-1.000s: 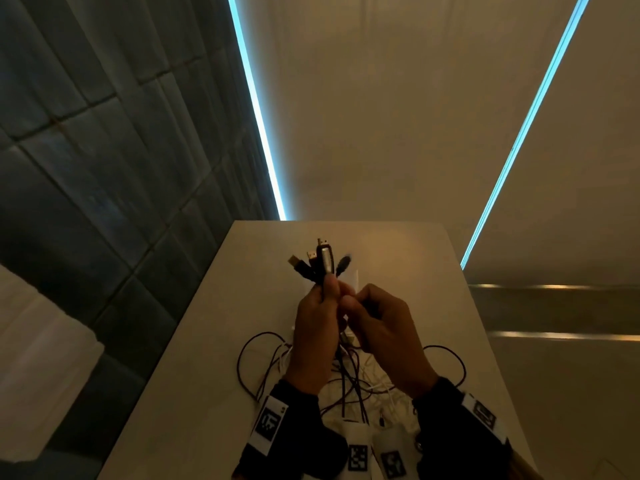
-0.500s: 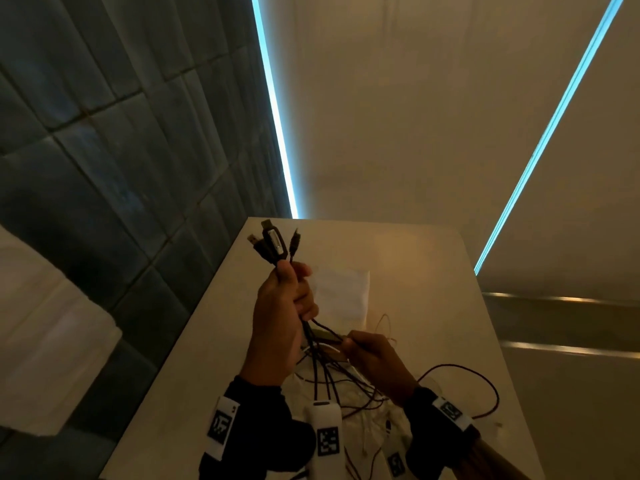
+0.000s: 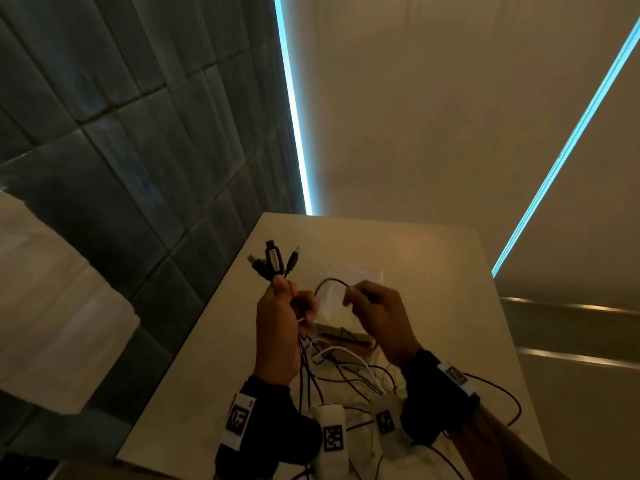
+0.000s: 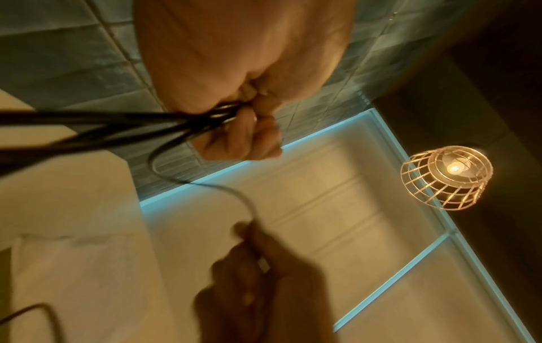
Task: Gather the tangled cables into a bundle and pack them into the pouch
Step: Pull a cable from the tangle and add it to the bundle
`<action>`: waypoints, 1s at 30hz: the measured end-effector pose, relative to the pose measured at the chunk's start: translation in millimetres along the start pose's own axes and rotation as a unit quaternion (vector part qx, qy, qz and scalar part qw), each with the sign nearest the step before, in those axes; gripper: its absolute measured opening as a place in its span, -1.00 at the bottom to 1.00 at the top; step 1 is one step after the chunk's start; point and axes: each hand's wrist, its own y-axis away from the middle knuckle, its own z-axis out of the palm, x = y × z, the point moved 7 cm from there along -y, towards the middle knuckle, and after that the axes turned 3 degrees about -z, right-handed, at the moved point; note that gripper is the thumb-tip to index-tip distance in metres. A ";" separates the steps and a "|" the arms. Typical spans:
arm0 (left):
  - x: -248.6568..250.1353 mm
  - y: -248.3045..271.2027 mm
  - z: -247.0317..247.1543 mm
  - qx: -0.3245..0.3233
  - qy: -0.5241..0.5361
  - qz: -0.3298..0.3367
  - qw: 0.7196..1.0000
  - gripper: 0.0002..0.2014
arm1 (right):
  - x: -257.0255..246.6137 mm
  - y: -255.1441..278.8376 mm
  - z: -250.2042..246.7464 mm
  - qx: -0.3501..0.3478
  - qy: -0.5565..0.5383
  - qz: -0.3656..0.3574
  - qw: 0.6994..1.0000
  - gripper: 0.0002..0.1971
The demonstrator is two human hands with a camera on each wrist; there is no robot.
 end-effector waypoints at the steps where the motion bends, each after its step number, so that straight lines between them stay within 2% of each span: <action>1: -3.1 0.0 1.8 -0.010 0.006 -0.013 1.000 -0.62 | -19.0 -1.5 5.5 -0.029 -0.015 -0.016 0.999 -0.72; 4: -1.7 2.7 18.6 -0.096 0.094 -0.061 0.989 -0.59 | -39.5 6.8 27.7 -0.120 -0.020 -0.029 0.992 -0.78; 5: 1.5 4.5 24.2 -0.124 0.133 -0.075 0.980 -0.59 | -34.9 11.5 32.5 -0.136 -0.021 -0.015 0.990 -0.79; 7: 9.6 5.7 28.6 -0.147 0.166 -0.060 0.973 -0.61 | -22.7 19.1 35.1 -0.148 -0.029 0.011 0.989 -0.76; 12: 24.8 1.3 23.3 -0.125 0.125 0.011 0.984 -0.61 | 7.3 23.9 32.5 -0.145 -0.040 0.004 0.989 -0.70; 15: 21.3 0.0 22.4 -0.124 0.097 0.011 0.987 -0.64 | 27.9 24.6 28.8 -0.128 -0.031 0.006 0.991 -0.62; 20: 13.6 -0.2 23.2 -0.144 0.092 -0.012 0.985 -0.65 | 52.7 22.9 28.8 -0.125 -0.017 -0.008 0.992 -0.66; 30: 25.1 -0.4 12.7 -0.106 0.069 0.029 0.992 -0.63 | 93.1 25.2 21.5 -0.112 0.010 0.035 0.993 -0.66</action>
